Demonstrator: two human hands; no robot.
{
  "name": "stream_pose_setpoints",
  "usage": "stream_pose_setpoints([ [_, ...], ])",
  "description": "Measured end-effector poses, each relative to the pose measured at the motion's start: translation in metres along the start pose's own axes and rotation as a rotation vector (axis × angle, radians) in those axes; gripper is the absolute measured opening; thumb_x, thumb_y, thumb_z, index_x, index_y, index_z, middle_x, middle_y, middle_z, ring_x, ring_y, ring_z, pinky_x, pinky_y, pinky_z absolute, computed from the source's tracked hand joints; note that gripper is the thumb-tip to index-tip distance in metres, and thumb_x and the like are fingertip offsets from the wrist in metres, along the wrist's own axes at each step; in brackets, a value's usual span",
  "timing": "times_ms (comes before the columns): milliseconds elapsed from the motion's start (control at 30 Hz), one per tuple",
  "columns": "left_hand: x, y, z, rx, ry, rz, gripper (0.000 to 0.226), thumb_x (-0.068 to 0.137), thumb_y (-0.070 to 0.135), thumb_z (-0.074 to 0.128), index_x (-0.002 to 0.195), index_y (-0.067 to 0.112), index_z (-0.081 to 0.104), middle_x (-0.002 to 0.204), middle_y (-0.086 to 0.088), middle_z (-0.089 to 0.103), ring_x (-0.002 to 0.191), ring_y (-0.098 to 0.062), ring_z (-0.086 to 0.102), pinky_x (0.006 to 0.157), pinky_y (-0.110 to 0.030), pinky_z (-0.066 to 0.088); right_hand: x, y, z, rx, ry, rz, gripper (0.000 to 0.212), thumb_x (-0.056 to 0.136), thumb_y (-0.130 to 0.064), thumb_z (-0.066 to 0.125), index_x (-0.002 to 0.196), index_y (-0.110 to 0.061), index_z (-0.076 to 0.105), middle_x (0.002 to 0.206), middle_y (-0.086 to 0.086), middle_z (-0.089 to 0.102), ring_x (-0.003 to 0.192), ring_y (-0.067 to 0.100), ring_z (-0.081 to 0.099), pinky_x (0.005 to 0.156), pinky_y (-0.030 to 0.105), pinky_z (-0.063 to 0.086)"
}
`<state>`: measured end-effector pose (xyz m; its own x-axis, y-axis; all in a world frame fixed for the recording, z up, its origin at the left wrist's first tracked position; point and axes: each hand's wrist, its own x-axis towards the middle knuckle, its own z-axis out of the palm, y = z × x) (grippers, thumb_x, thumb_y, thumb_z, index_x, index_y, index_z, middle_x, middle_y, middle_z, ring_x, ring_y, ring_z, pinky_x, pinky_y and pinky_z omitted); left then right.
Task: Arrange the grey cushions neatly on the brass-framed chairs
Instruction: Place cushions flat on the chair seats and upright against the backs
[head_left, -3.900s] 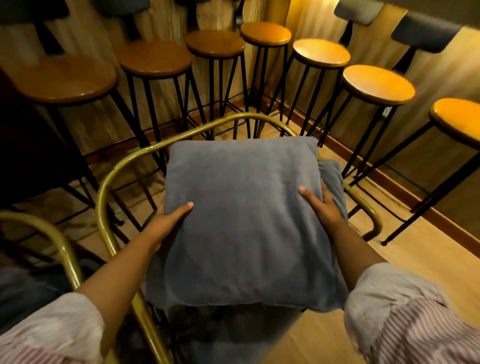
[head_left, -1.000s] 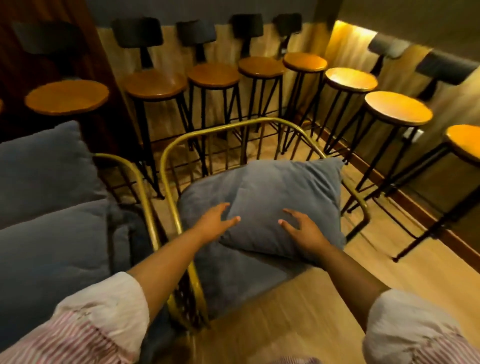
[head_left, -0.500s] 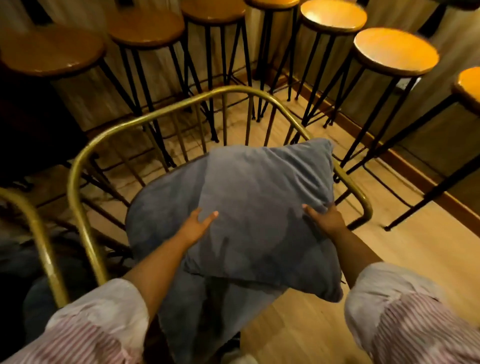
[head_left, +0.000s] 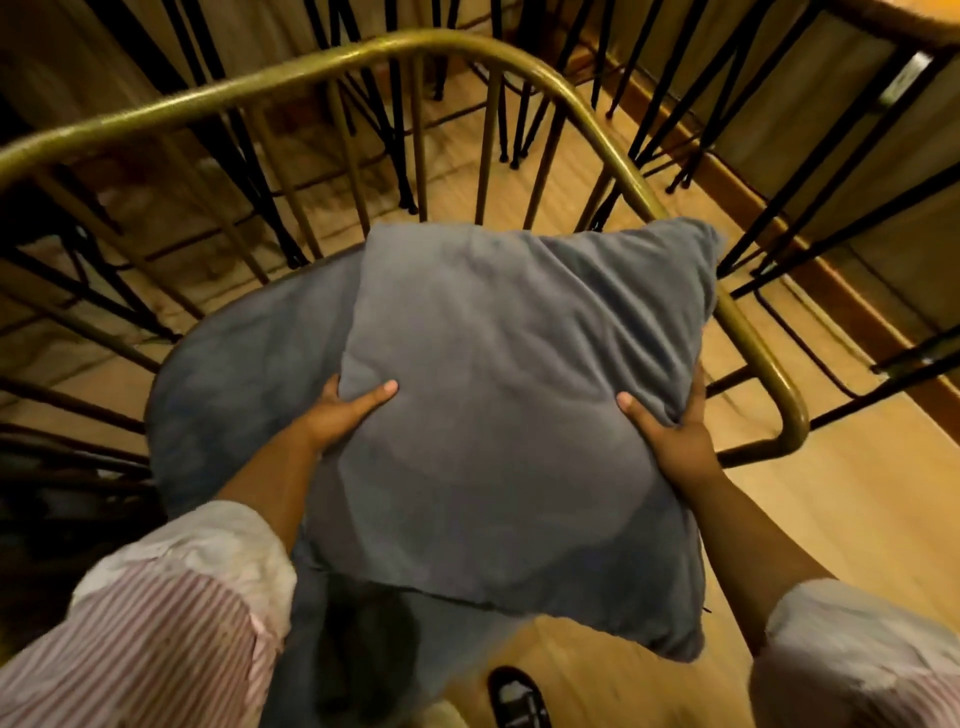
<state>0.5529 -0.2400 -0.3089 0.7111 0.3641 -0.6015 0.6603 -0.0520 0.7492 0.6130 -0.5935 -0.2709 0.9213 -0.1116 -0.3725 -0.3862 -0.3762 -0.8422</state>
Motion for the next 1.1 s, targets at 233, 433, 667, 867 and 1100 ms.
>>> stream_pose_setpoints([
  [233, -0.057, 0.006, -0.016, -0.202, 0.089, 0.007, 0.087, 0.064, 0.042, 0.082, 0.139, 0.016, 0.047, 0.135, -0.001, 0.056, 0.119, -0.022, 0.056, 0.091, -0.034, 0.046, -0.013, -0.025, -0.011, -0.036, -0.097, -0.059, 0.093, 0.075, -0.042, 0.074, 0.149, -0.033, 0.018, 0.155, -0.002, 0.033, 0.139, 0.025, 0.038, 0.104, 0.036, 0.037],
  [433, -0.120, -0.017, -0.034, -0.330, 0.269, -0.060, 0.097, 0.060, 0.047, 0.084, 0.143, 0.020, 0.041, 0.140, -0.003, 0.053, 0.125, -0.028, 0.053, 0.100, -0.042, 0.046, -0.007, -0.069, 0.001, -0.115, -0.308, -0.101, 0.086, 0.075, -0.045, 0.075, 0.147, -0.028, 0.031, 0.147, -0.003, 0.044, 0.125, 0.018, 0.049, 0.092, 0.029, 0.041],
  [667, -0.140, -0.062, -0.016, -0.489, 0.469, -0.159, 0.096, 0.067, 0.040, 0.081, 0.146, 0.019, 0.032, 0.148, -0.005, 0.043, 0.133, -0.031, 0.045, 0.107, -0.048, 0.041, 0.019, -0.074, 0.041, -0.156, -0.480, -0.105, 0.079, 0.071, -0.044, 0.078, 0.140, -0.027, 0.044, 0.134, -0.004, 0.055, 0.113, 0.017, 0.056, 0.088, 0.033, 0.046],
  [867, -0.127, -0.091, -0.003, -0.409, 0.364, -0.186, 0.095, 0.064, 0.047, 0.081, 0.144, 0.018, 0.039, 0.144, -0.005, 0.050, 0.128, -0.028, 0.051, 0.107, -0.042, 0.042, 0.039, -0.055, 0.077, -0.297, -0.518, -0.170, 0.080, 0.082, -0.044, 0.067, 0.149, -0.027, 0.027, 0.150, 0.001, 0.040, 0.134, 0.022, 0.042, 0.100, 0.028, 0.036],
  [1100, -0.116, -0.095, -0.007, -0.378, 0.271, -0.234, 0.082, 0.074, 0.037, 0.078, 0.143, 0.015, 0.040, 0.145, -0.008, 0.048, 0.130, -0.029, 0.049, 0.108, -0.039, 0.041, 0.042, -0.031, 0.087, -0.378, -0.407, -0.122, 0.083, 0.082, -0.056, 0.060, 0.150, -0.033, 0.019, 0.156, 0.003, 0.032, 0.140, 0.031, 0.034, 0.114, 0.048, 0.031],
])
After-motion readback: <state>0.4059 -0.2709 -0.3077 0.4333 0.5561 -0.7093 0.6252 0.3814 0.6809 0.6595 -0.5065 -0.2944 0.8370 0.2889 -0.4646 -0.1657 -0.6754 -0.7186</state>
